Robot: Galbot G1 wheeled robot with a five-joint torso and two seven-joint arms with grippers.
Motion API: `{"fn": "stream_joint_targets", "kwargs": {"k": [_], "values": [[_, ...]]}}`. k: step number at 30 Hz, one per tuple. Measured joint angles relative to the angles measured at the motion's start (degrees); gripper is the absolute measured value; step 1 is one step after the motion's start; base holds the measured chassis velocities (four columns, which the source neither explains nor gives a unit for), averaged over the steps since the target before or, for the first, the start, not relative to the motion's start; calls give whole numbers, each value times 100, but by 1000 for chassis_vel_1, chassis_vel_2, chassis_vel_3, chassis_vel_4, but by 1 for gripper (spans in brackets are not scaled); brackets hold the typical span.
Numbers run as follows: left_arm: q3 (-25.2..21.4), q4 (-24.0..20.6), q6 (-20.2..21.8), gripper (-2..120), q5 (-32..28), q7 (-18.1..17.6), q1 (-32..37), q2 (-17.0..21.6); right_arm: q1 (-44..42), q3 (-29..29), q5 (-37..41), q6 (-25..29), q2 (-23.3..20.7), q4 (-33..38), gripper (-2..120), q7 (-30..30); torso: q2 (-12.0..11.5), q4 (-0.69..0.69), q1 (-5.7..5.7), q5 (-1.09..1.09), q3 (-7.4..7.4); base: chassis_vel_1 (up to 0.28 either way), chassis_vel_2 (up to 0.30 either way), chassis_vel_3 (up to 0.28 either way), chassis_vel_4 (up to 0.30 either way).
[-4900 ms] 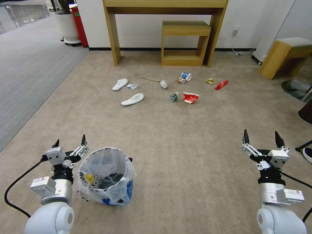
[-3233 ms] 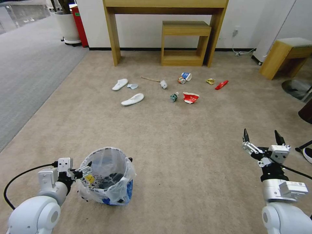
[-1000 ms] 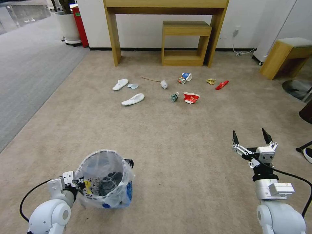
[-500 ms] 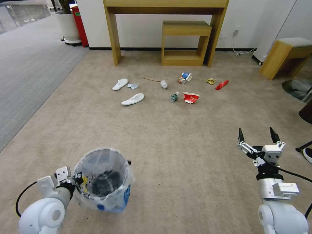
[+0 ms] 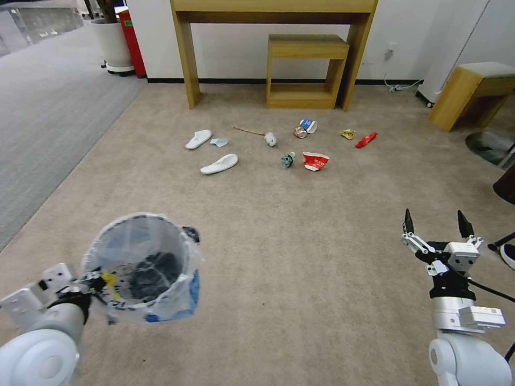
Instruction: Pick up the trash bin and place the garbage on the floor into it.
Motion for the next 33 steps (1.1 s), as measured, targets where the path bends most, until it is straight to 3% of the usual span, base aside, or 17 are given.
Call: {"fn": "stream_joint_targets", "kwargs": {"k": [6, 33], "values": [[-53, -174, -2, 0, -86, -48, 23, -173, -2, 31, 22, 65, 10, -1, 100, -21, 0, 0, 0, -1, 0, 0, 0, 0, 0], [105, -237, -10, 0, 29, 94, 34, -221, 10, 85, 214, 134, -51, -11, 100, -269, 1, 0, -2, 0, -1, -12, 11, 10, -11]]}}
